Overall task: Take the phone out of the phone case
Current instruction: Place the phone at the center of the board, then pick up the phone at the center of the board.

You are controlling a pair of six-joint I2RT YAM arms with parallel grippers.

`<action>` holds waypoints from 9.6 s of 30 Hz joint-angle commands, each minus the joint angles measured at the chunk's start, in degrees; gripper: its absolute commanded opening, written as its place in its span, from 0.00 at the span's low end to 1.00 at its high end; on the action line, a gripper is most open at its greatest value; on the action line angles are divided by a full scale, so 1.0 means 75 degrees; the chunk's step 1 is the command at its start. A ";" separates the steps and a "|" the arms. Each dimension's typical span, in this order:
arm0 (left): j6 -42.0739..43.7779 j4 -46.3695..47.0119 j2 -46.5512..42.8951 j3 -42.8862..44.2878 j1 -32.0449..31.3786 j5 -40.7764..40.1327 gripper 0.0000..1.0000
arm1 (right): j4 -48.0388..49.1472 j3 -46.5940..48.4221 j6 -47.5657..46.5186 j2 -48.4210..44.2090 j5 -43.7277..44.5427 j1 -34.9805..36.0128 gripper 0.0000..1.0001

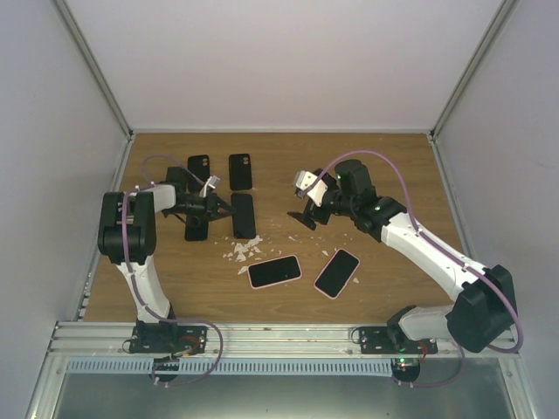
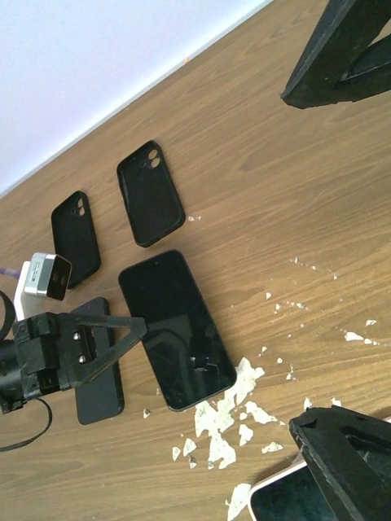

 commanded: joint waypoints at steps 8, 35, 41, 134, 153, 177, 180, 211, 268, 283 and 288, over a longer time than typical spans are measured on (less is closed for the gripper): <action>0.0211 -0.0328 0.0627 0.0586 -0.0094 -0.0348 0.03 | -0.0242 0.0210 0.0063 0.0135 -0.0438 -0.0084 1.00; 0.0323 0.0237 -0.2434 -0.0544 -0.0140 -0.1722 0.99 | -0.0501 0.0175 0.0035 -0.0137 -0.0949 -0.0088 0.99; 0.0440 0.0294 -0.3505 -0.0988 -0.0447 -0.1930 0.99 | -0.0974 0.0108 -0.0462 -0.0174 -0.1778 -0.0066 1.00; 0.0466 0.1096 -0.5575 -0.2267 0.0524 -0.1556 0.99 | -0.2898 0.0855 -0.2023 0.4057 0.0713 0.3069 1.00; 0.0378 0.1010 -0.5453 -0.2125 0.0649 -0.1984 0.99 | -0.2203 0.0265 -0.1850 0.4400 0.1310 0.3267 0.99; 0.0278 0.1138 -0.5221 -0.2136 0.0688 -0.1428 0.99 | -0.1176 0.1087 -0.1005 0.3069 0.1078 0.2644 0.72; -0.0025 0.1223 -0.5253 -0.2162 0.0700 -0.1210 0.99 | -0.0669 0.1098 -0.0723 0.2795 0.1160 0.2423 0.72; -0.2509 0.3110 -0.3813 0.0104 -0.1765 -0.1032 0.65 | 0.0577 0.1883 0.1027 0.1026 0.1867 0.1052 0.69; 0.3279 -0.0872 -0.3931 0.1405 -0.3360 0.0012 0.00 | -0.2863 0.1349 0.0381 0.0462 -0.3347 -0.0072 0.55; 0.3157 -0.0834 -0.4011 0.1442 -0.3214 -0.0157 0.24 | -0.2863 0.1326 0.0346 0.0317 -0.3951 -0.0076 0.01; 0.2759 -0.0543 -0.4188 0.1251 -0.2775 0.0219 0.31 | -0.2699 0.1286 0.0491 0.0154 -0.4288 -0.0203 0.01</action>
